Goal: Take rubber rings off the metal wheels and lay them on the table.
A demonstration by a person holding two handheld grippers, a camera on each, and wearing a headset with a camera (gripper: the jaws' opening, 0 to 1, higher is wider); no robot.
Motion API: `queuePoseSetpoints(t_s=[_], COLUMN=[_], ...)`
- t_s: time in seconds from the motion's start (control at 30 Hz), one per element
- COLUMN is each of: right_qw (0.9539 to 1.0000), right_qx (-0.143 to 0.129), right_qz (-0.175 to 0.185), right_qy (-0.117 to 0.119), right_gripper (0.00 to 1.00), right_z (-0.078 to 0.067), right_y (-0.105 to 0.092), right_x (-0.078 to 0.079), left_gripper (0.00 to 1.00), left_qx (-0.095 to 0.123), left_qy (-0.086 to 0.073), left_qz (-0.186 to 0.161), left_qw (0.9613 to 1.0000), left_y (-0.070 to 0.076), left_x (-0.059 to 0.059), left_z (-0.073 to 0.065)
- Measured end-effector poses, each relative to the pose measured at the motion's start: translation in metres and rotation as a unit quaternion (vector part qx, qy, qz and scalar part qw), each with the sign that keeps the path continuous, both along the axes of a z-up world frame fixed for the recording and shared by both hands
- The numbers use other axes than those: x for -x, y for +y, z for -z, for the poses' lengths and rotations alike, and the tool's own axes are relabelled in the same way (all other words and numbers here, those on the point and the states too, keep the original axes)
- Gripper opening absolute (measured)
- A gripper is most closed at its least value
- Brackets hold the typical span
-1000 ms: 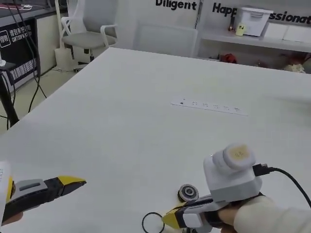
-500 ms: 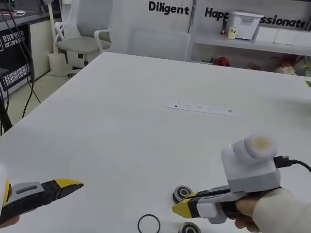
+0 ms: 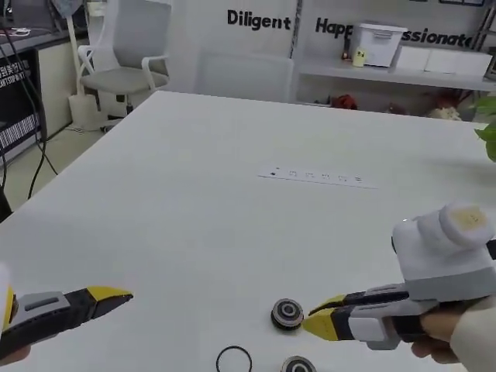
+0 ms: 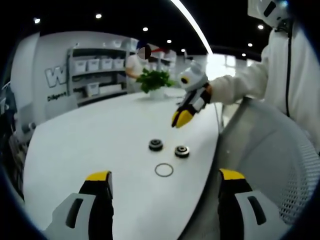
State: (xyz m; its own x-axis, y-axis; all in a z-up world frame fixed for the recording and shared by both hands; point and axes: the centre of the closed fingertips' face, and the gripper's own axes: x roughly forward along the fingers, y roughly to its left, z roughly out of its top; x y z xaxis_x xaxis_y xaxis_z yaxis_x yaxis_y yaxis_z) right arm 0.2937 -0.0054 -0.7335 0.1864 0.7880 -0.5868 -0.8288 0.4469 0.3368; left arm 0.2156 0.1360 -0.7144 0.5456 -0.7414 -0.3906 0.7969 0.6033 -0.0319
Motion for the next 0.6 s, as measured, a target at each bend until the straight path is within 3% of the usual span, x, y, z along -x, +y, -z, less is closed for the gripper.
queuePoseSetpoints(t_s=[0.23, 0.6], right_qw=[0.9999, 0.9997], right_qx=[0.005, 0.018], right_qz=[-0.005, -0.002], right_qy=[-0.015, -0.016], right_gripper=[0.14, 0.16], right_z=[-0.002, 0.012], right_y=[-0.013, -0.031], right_x=[0.006, 0.015], left_gripper=[0.90, 0.92], left_qx=[0.013, 0.026], left_qy=[-0.007, -0.026], left_qz=[0.008, 0.044], left_qw=[0.9999, 0.9984], left_y=[-0.008, -0.031], left_x=[-0.001, -0.001], left_z=[-0.018, -0.049])
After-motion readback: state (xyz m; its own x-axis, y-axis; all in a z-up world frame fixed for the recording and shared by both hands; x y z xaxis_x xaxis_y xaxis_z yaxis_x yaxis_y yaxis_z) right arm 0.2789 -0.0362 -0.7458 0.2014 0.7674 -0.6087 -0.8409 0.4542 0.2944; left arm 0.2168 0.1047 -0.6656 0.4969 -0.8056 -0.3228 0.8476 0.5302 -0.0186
